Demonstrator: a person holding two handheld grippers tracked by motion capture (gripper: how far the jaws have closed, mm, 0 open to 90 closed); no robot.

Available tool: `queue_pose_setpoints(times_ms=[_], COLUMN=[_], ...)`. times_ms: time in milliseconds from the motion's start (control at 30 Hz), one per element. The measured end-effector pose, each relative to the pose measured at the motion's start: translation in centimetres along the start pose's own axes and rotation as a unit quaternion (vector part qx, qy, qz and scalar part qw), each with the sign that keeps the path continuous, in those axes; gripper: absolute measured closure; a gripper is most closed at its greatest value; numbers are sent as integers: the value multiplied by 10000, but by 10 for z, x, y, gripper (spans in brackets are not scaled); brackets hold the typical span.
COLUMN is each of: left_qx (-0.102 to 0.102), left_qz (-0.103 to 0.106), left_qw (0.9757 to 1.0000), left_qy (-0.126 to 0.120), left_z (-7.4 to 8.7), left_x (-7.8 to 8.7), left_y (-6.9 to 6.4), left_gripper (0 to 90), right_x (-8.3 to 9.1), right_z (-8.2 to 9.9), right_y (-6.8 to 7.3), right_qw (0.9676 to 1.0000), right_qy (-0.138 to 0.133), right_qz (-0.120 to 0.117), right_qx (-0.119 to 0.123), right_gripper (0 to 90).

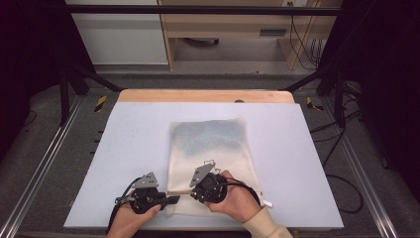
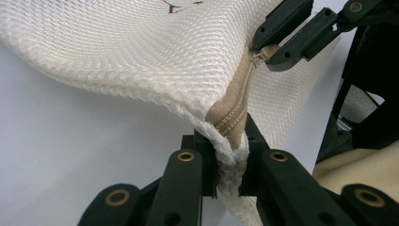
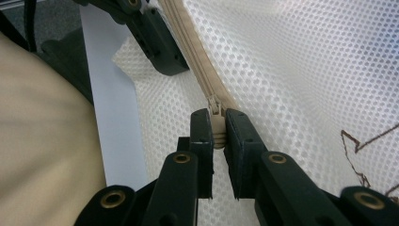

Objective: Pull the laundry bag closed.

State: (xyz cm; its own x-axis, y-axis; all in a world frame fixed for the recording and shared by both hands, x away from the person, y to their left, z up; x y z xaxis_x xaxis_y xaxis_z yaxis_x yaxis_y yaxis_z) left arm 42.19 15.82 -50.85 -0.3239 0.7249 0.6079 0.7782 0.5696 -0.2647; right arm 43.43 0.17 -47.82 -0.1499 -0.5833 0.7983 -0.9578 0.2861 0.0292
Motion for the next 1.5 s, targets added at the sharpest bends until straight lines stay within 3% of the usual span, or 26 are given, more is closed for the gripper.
queue_pose_setpoints(times_ms=[1500], left_qx=[52], left_qz=[-127], left_qw=[9999], left_qy=[34], left_z=[1], left_x=[6], left_y=[6], left_gripper=[817], right_x=[-1], right_z=[7], right_y=[-1], right_qw=[10000], right_qy=[3], right_qz=[66], right_qx=[-66], right_gripper=[821])
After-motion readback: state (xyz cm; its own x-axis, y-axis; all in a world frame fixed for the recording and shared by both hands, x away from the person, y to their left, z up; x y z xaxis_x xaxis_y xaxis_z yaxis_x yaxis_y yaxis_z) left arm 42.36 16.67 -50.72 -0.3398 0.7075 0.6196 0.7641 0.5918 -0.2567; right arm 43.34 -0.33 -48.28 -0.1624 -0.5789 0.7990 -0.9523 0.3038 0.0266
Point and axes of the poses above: each handheld gripper's, and its own axes: x roughly backward along the jaws, z roughly out of its underside, y roughly to its left, the point moved 6 cm from there along -x, roughly forward along the jaws, and after that the axes turned 3 degrees about -z, right-handed, at the moved point
